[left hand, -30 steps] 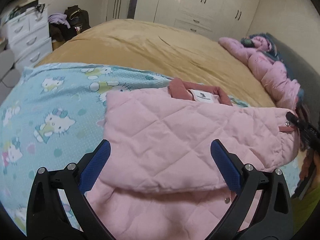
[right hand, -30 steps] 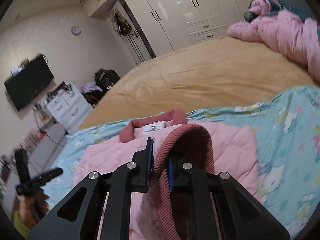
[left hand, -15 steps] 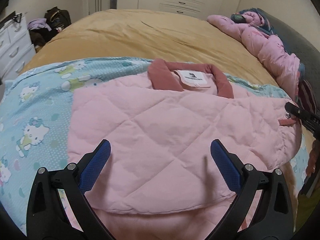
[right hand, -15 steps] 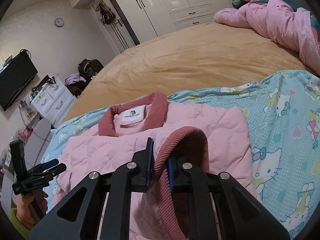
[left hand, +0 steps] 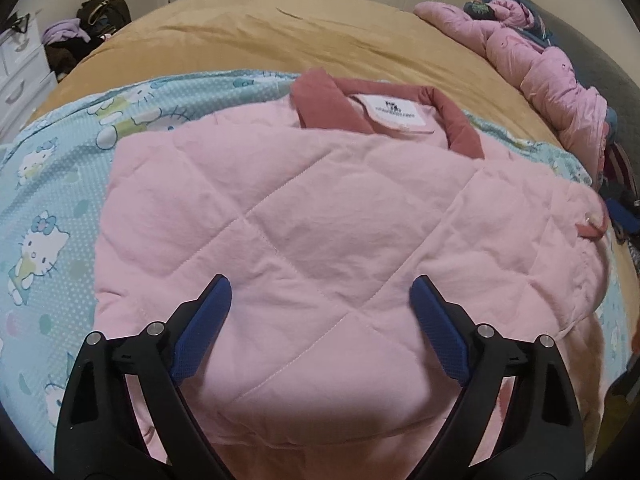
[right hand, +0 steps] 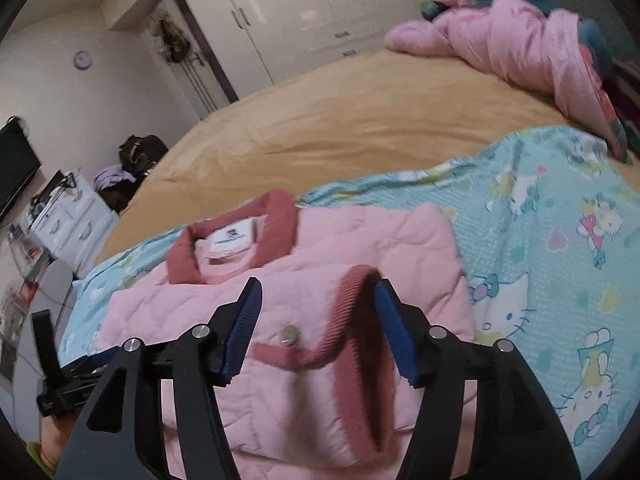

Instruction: Fold large clothes

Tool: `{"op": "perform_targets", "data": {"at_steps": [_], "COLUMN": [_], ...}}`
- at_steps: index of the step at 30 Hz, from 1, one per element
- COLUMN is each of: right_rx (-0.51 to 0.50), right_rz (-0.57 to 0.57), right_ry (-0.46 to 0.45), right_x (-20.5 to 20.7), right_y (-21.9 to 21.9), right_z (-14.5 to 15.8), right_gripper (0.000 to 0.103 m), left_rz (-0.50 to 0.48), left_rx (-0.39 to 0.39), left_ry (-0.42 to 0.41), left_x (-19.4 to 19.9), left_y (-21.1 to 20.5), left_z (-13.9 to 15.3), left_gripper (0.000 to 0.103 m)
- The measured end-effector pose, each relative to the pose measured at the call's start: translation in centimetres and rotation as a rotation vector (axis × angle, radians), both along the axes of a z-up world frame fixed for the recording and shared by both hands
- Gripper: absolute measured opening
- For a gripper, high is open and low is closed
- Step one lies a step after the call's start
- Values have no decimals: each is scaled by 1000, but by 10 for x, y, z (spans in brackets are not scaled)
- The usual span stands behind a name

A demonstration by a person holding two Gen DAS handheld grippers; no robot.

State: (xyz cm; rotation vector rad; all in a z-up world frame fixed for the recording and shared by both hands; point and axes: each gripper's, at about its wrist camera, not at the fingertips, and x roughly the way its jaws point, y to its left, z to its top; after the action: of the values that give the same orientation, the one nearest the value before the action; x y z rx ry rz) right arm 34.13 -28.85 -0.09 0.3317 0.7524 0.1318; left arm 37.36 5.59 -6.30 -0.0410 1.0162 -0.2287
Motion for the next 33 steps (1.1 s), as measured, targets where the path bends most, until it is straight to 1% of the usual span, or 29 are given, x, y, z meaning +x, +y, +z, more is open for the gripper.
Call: {"op": "perform_targets", "data": {"at_steps": [1,3,6,7,8,9,10,13,14,15,18,22,25,27,28,31,33], "right_rx": [-19,-52,-90,-117,-148,-165,-185,-296,-323,-327,-282,-281,-280,-264,-249,-147,-108], "right_rz": [38,104,189,209,213,225,239,265,286,290,270,251,247,251,251,229,221], "right_ry": [-9,-12,12,36,56,81,119,252,273,279,282,261,251,229,218,192,190], "right_x": [-1,1,5,9,11,14,17,25,27,28,30,29,30,28,25,17,15], "right_y": [12,32,64,74,81,86,90,103,106,106,102,104,103,102,100,86,81], "right_z": [2,3,0,-3,-8,-14,-21,-54,-65,-72,-84,-91,-88,-82,-79,-67,-62], "right_gripper": [64,70,76,79,80,83,85,86,87,88,91,95,96,96,96,95,95], "left_rz": [0,0,1,2,3,5,4,-4,-9,-13,-14,-18,-22,-24,-24,-29,-20], "left_rx": [4,12,5,0,-5,-10,-10,-15,-14,-11,-1,1,-8,-28,-34,-53,-57], "left_ry": [2,10,16,15,13,12,12,4,4,4,-6,-7,-9,-8,-5,2,4], "left_x": [0,0,1,1,1,1,1,0,0,0,-1,-1,-2,-3,-5,-9,-12], "left_y": [0,-2,0,0,1,2,2,3,3,3,1,2,3,6,8,12,14], "left_z": [-3,-7,-13,-14,-15,-17,-18,-20,-21,-22,-24,-24,-23,-20,-19,-13,-10], "left_gripper": [85,86,87,87,87,87,87,87,87,87,87,87,86,86,86,86,90]}}
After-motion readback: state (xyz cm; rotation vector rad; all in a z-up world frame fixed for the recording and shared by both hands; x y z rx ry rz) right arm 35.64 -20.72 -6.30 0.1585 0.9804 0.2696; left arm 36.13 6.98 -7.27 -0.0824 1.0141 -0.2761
